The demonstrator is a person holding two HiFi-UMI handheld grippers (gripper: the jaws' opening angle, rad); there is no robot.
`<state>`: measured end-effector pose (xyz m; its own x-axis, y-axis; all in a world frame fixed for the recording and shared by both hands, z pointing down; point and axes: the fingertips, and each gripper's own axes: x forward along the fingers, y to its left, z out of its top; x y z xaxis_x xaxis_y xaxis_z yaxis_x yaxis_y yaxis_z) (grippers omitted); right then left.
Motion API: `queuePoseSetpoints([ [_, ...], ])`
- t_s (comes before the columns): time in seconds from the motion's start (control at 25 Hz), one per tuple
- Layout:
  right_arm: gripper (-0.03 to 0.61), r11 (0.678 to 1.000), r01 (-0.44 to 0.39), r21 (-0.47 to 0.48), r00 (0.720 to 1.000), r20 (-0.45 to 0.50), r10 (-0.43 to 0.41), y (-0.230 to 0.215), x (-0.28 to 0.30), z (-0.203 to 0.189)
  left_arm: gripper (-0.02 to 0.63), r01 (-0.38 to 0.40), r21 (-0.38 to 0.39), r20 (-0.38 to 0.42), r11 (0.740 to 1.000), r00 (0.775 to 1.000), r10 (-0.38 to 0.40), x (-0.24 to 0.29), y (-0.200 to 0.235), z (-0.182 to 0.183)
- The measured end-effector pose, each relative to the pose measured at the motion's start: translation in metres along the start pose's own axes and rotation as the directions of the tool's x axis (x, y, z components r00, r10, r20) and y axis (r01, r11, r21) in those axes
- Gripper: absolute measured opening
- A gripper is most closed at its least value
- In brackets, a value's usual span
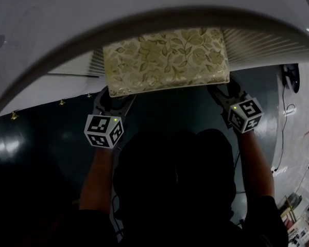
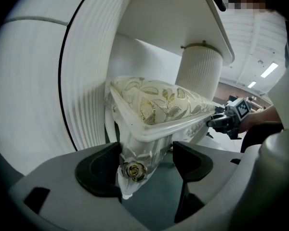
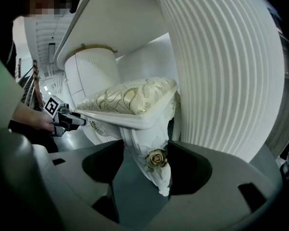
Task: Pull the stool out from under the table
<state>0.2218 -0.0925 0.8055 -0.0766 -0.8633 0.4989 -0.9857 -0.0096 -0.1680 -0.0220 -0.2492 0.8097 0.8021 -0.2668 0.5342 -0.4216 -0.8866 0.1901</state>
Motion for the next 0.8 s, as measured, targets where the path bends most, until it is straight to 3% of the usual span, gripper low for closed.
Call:
queuePoseSetpoints([
  [0.36,0.244,0.999,-0.028,0.047,0.995,-0.094,0.032,-0.005,0.003,0.006,0.341,0.006,-0.011,-0.184,1.000,0.983,-0.008,0.000,-0.004,-0.004],
  [0.64,0.249,0.999,-0.042,0.025,0.987,-0.152,0.045,-0.005,0.008,0.009,0.341,-0.001,-0.051,-0.208,0.999,0.978,-0.010,-0.007,-0.009,-0.006],
  [0.8,0.253,0.998,-0.067,0.010,0.980,-0.186,0.068,-0.050,0.004,-0.047,0.339,0.030,-0.104,-0.203,0.994,0.978,-0.051,0.026,-0.056,-0.061],
])
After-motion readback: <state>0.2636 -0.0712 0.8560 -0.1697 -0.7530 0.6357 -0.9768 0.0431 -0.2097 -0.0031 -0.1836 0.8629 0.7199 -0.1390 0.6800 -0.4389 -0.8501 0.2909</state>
